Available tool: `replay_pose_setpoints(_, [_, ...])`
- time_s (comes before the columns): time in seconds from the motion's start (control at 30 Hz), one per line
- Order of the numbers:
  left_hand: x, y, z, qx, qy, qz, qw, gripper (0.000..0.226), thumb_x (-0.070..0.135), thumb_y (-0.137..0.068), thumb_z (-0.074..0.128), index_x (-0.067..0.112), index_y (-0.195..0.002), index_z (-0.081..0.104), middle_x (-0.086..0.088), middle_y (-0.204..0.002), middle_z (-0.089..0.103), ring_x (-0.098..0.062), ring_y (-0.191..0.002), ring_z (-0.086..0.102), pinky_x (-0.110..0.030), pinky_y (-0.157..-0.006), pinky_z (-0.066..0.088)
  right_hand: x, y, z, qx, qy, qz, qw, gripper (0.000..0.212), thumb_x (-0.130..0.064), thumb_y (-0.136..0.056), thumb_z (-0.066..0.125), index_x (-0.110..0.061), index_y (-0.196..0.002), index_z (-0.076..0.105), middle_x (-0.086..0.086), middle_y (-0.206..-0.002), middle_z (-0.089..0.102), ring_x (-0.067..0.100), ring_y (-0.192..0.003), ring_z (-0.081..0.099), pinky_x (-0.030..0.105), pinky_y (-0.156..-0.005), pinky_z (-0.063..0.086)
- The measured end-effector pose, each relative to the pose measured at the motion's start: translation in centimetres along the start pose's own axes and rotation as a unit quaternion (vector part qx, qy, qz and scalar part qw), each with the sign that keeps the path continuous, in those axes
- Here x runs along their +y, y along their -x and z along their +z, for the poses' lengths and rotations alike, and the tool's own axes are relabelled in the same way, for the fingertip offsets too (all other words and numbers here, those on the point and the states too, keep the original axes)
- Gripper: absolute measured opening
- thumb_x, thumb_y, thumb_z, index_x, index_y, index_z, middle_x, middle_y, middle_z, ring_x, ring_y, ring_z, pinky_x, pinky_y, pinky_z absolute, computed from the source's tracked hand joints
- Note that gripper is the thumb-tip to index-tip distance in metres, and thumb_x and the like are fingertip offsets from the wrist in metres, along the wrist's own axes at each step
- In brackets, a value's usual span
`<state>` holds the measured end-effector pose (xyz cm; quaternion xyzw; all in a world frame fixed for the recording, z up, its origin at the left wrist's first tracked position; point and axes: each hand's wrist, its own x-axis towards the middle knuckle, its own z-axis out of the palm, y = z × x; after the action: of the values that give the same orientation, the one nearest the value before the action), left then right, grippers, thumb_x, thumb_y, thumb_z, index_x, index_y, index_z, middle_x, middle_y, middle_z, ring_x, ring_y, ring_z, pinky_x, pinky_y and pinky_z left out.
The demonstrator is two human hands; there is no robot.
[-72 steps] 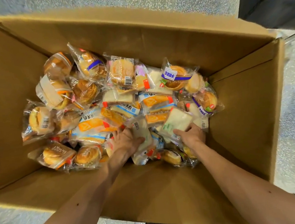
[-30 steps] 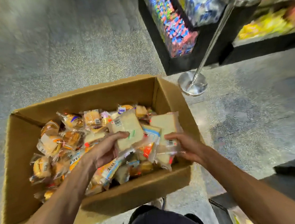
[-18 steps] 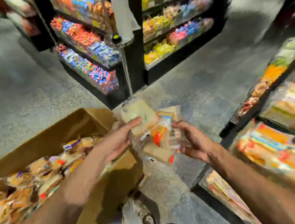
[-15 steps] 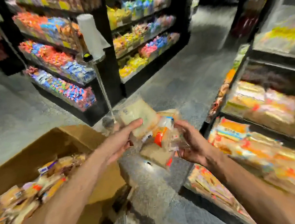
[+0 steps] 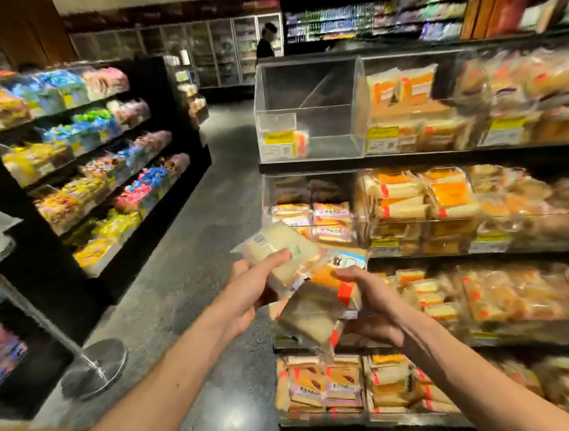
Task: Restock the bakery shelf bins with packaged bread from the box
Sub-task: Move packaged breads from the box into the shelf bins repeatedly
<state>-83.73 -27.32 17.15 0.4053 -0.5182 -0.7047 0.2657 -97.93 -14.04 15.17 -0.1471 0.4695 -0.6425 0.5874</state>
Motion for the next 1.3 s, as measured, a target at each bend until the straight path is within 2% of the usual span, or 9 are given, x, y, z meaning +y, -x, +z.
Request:
replay_pose_setpoints(0.2, [1.0, -6.1, 0.2, -0.008, 0.074, -0.029, 0.997, 0.034, 0.004, -0.084, 0.074, 0.009, -0.110, 0.052, -0.014, -0.097, 0.074, -0.025, -0.085, 0.071, -0.038, -0.075, 0.059, -1.3, -3.9, -3.1, 0.049, -0.047, -0.008, 0.998, 0.035, -0.018, -0.088, 0.052, -0.007, -0.068, 0.079, 0.013, -0.072, 0.073, 0.023, -0.056, 0.069, 0.032, -0.062, 0.052])
replay_pose_setpoints(0.4, [2.5, -15.4, -2.1, -0.018, 0.034, -0.020, 0.999, 0.030, 0.002, -0.085, 0.073, 0.011, -0.109, 0.057, -0.010, -0.098, 0.075, -0.017, -0.069, 0.071, -0.026, -0.049, 0.052, -3.8, -10.0, -4.5, 0.130, -0.062, -0.036, 0.989, 0.026, -0.018, -0.074, 0.059, -0.010, -0.098, 0.067, 0.012, -0.078, 0.074, 0.024, -0.057, 0.069, 0.032, -0.058, 0.052])
replay_pose_setpoints(0.53, [3.5, -21.5, -2.1, -0.076, 0.004, -0.045, 0.996, 0.034, 0.007, -0.089, 0.069, 0.013, -0.122, 0.060, -0.007, -0.105, 0.076, -0.023, -0.095, 0.073, -0.037, -0.078, 0.059, -5.5, -13.0, -5.7, 0.212, -0.078, -0.041, 0.973, 0.043, -0.022, -0.066, 0.067, -0.009, -0.107, 0.067, 0.015, -0.087, 0.073, 0.028, -0.064, 0.067, 0.035, -0.064, 0.046])
replay_pose_setpoints(0.67, [4.9, -27.3, -0.5, -0.137, -0.143, 0.016, 0.980, 0.033, 0.008, -0.088, 0.072, 0.019, -0.116, 0.060, -0.003, -0.112, 0.073, -0.017, -0.095, 0.072, -0.034, -0.079, 0.059, -7.5, -14.3, -7.2, 0.270, -0.105, -0.063, 0.955, 0.055, -0.023, -0.055, 0.079, -0.010, -0.108, 0.069, 0.011, -0.083, 0.070, 0.027, -0.062, 0.057, 0.030, -0.056, 0.046])
replay_pose_setpoints(0.83, [5.5, -32.7, 5.4, -0.188, -0.407, 0.181, 0.876, 0.044, 0.023, -0.084, 0.074, 0.024, -0.124, 0.058, 0.005, -0.111, 0.065, -0.015, -0.099, 0.061, -0.029, -0.081, 0.046, -10.2, -15.0, -10.1, 0.258, -0.120, -0.075, 0.956, 0.070, -0.024, -0.038, 0.092, -0.012, -0.104, 0.070, 0.008, -0.076, 0.069, 0.021, -0.050, 0.058, 0.026, -0.046, 0.045])
replay_pose_setpoints(0.93, [5.2, -35.2, 9.7, -0.191, -0.534, 0.273, 0.777, 0.033, 0.026, -0.085, 0.068, 0.019, -0.117, 0.060, -0.005, -0.110, 0.067, -0.029, -0.104, 0.061, -0.034, -0.078, 0.045, -12.2, -16.0, -12.2, 0.246, -0.135, -0.075, 0.957, 0.063, -0.023, -0.055, 0.083, -0.011, -0.114, 0.065, 0.006, -0.070, 0.067, 0.020, -0.044, 0.057, 0.026, -0.039, 0.044])
replay_pose_setpoints(1.03, [3.8, -36.9, 12.9, -0.182, -0.650, 0.324, 0.663, 0.038, 0.029, -0.092, 0.062, 0.023, -0.129, 0.055, -0.007, -0.120, 0.063, -0.032, -0.111, 0.061, -0.041, -0.087, 0.049, -13.5, -16.9, -14.2, 0.219, -0.095, -0.059, 0.969, 0.098, -0.027, -0.024, 0.097, -0.012, -0.115, 0.066, 0.009, -0.079, 0.070, 0.023, -0.049, 0.061, 0.028, -0.041, 0.046])
replay_pose_setpoints(1.2, [0.1, -38.8, 16.0, -0.209, -0.774, 0.300, 0.517, 0.043, 0.006, -0.089, 0.066, 0.013, -0.130, 0.055, -0.011, -0.139, 0.048, -0.030, -0.127, 0.049, -0.042, -0.100, 0.048, -17.2, -17.8, -17.0, 0.194, -0.099, -0.047, 0.975, 0.041, -0.019, -0.070, 0.068, -0.012, -0.110, 0.065, 0.008, -0.077, 0.073, 0.021, -0.047, 0.064, 0.028, -0.038, 0.047])
replay_pose_setpoints(1.3, [-1.2, -39.2, 16.6, -0.230, -0.761, 0.235, 0.560, 0.055, 0.009, -0.085, 0.073, 0.006, -0.135, 0.050, -0.010, -0.147, 0.040, -0.028, -0.133, 0.042, -0.048, -0.109, 0.040, -18.0, -18.4, -18.7, 0.161, -0.095, -0.030, 0.982, 0.071, -0.019, -0.048, 0.090, -0.011, -0.115, 0.067, 0.012, -0.095, 0.075, 0.025, -0.066, 0.072, 0.031, -0.049, 0.054])
